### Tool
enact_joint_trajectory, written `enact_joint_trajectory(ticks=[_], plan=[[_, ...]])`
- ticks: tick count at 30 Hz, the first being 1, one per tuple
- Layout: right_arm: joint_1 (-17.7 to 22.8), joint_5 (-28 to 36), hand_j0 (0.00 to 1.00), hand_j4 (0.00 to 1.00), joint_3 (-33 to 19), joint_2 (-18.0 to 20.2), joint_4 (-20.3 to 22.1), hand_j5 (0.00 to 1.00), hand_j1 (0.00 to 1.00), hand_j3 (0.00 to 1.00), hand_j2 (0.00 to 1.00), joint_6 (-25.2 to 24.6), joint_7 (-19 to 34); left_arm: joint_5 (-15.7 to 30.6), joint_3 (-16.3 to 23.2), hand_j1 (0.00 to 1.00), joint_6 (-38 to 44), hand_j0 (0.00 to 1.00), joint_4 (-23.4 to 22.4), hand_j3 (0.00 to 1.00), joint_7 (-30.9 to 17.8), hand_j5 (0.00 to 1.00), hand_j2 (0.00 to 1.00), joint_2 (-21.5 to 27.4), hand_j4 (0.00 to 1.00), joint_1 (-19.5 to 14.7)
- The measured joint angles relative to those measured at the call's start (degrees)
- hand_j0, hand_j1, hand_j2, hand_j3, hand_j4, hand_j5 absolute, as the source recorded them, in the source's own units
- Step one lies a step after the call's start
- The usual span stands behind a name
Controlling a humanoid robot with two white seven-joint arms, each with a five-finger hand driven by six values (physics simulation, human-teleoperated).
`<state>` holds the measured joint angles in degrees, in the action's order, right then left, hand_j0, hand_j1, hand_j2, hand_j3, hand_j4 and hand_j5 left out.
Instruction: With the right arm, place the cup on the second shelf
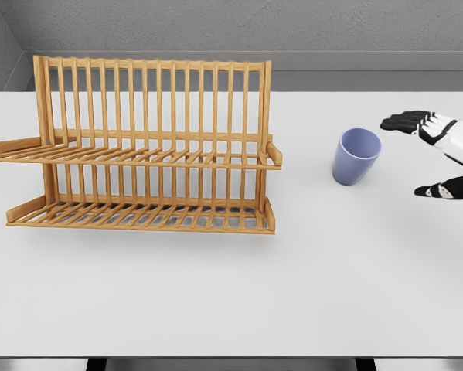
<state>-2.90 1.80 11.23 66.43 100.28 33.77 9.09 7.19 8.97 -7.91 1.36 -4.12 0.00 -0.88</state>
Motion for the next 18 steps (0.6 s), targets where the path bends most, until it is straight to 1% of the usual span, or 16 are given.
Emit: enact_joint_trajectory(ticks=[4,5,7,8,11,12,13,14,15,16,18], plan=[[-0.09,0.09,1.0,1.0,0.09,0.05,-0.17,1.0,1.0,1.0,1.0,-0.41,-0.37,0.0,0.0,1.0,0.0,1.0,-0.02,1.0,0.0,1.0,1.0,0.0,1.0,0.0],[-1.05,0.17,1.0,1.0,0.1,0.04,-0.51,1.0,1.0,1.0,1.0,-1.39,-0.51,0.0,0.0,1.0,0.0,1.0,0.0,1.0,0.0,1.0,1.0,0.0,1.0,0.0],[-5.72,0.06,1.0,1.0,0.13,0.05,-1.3,1.0,1.0,1.0,1.0,-4.57,0.42,0.01,0.0,1.0,0.0,1.0,0.0,1.0,0.0,1.0,1.0,0.0,1.0,0.0],[-8.84,-0.42,1.0,1.0,0.14,-0.02,-1.64,1.0,1.0,1.0,1.0,-6.31,2.87,0.0,0.0,1.0,0.0,1.0,0.0,1.0,0.0,1.0,1.0,0.0,1.0,-0.01],[-11.59,-1.15,1.0,1.0,0.45,-0.02,-2.3,1.0,1.0,1.0,1.0,-9.99,9.5,0.0,0.0,1.0,0.0,1.0,-0.01,1.0,0.0,1.0,1.0,0.0,1.0,0.0],[-13.76,-1.48,1.0,1.0,1.23,-0.09,-2.43,1.0,1.0,1.0,1.0,-11.24,11.22,0.01,0.0,1.0,0.0,1.0,0.0,1.0,0.0,1.0,1.0,0.0,1.0,0.0],[-18.52,-1.66,1.0,1.0,2.9,-0.51,-2.71,1.0,1.0,1.0,1.0,-12.91,13.07,0.01,0.0,1.0,0.0,1.0,0.01,1.0,0.0,1.0,1.0,0.0,1.0,-0.01],[-23.57,-1.63,1.0,1.0,5.57,-1.25,-3.61,1.0,1.0,1.0,1.0,-14.37,14.97,0.01,0.0,1.0,0.0,1.0,0.0,1.0,0.0,1.0,1.0,0.0,1.0,0.0],[-27.76,-1.76,1.0,1.0,8.98,-2.25,-5.07,1.0,1.0,1.0,1.0,-15.38,16.45,0.01,0.0,1.0,-0.01,1.0,-0.01,1.0,0.0,1.0,1.0,0.0,1.0,0.0],[-30.23,-1.99,1.0,1.0,12.64,-3.19,-6.59,1.0,1.0,1.0,1.0,-16.06,17.51,0.0,0.01,1.0,0.0,1.0,-0.01,1.0,0.0,1.0,1.0,0.0,1.0,0.0],[-30.41,-2.29,1.0,1.0,17.39,-4.38,-8.74,1.0,1.0,1.0,1.0,-16.86,18.83,0.0,0.0,1.0,0.0,1.0,0.0,1.0,0.0,1.0,1.0,0.0,1.0,0.0]])
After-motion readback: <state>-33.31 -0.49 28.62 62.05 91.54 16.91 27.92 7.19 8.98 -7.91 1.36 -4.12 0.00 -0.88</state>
